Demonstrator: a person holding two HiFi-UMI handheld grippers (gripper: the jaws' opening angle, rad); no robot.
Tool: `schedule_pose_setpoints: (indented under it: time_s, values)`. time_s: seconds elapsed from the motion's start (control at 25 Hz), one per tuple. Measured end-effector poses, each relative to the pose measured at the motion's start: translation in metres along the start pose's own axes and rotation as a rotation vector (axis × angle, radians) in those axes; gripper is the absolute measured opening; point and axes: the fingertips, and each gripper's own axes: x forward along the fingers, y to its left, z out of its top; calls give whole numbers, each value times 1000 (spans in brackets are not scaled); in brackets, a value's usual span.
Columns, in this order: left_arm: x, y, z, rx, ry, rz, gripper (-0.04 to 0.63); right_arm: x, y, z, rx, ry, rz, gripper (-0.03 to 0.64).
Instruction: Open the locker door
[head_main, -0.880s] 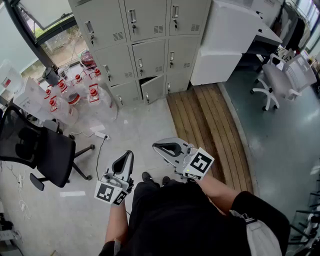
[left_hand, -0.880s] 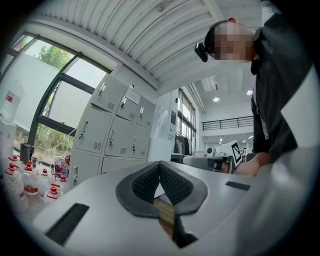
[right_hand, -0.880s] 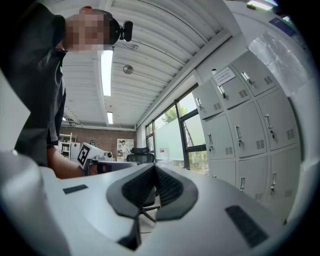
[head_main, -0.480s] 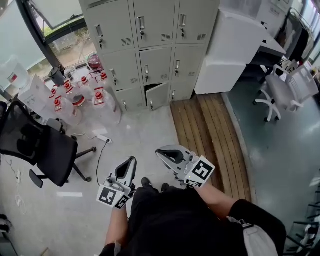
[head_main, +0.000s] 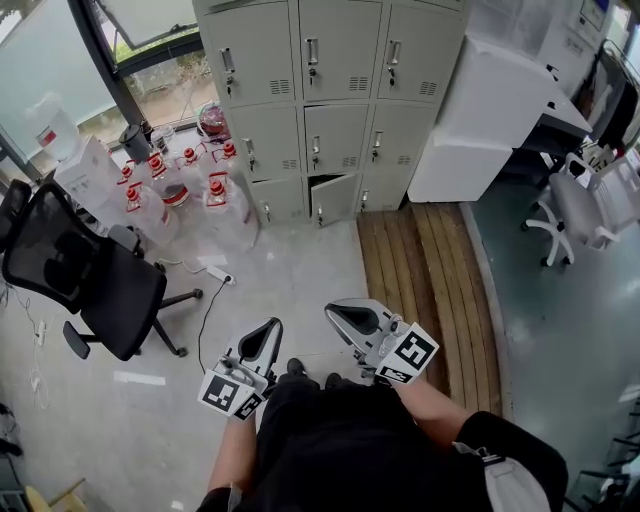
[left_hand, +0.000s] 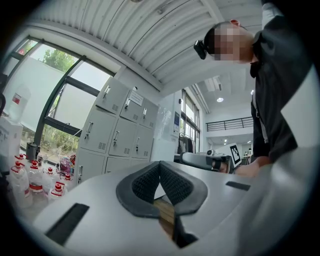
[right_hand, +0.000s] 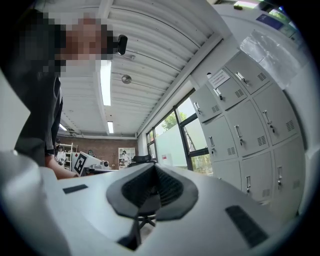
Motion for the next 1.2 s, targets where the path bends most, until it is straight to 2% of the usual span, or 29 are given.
schedule_pose_setpoints:
  time_s: [0.36,0.68,0.88,1.2]
  values:
    - [-2,4,-6,-9,16,13,15,6,-5,-15,39,13,26,11]
    - [12,36,-8,-23,-6,21,14,26,-25,-24,40,35,29,11]
    - [25,77,-6,-30,-10,39,15,51,-49,-23,19,53,27,11]
    - [57,174,19,-47,-65,72,14,124,-106,-22,15,82,31,11]
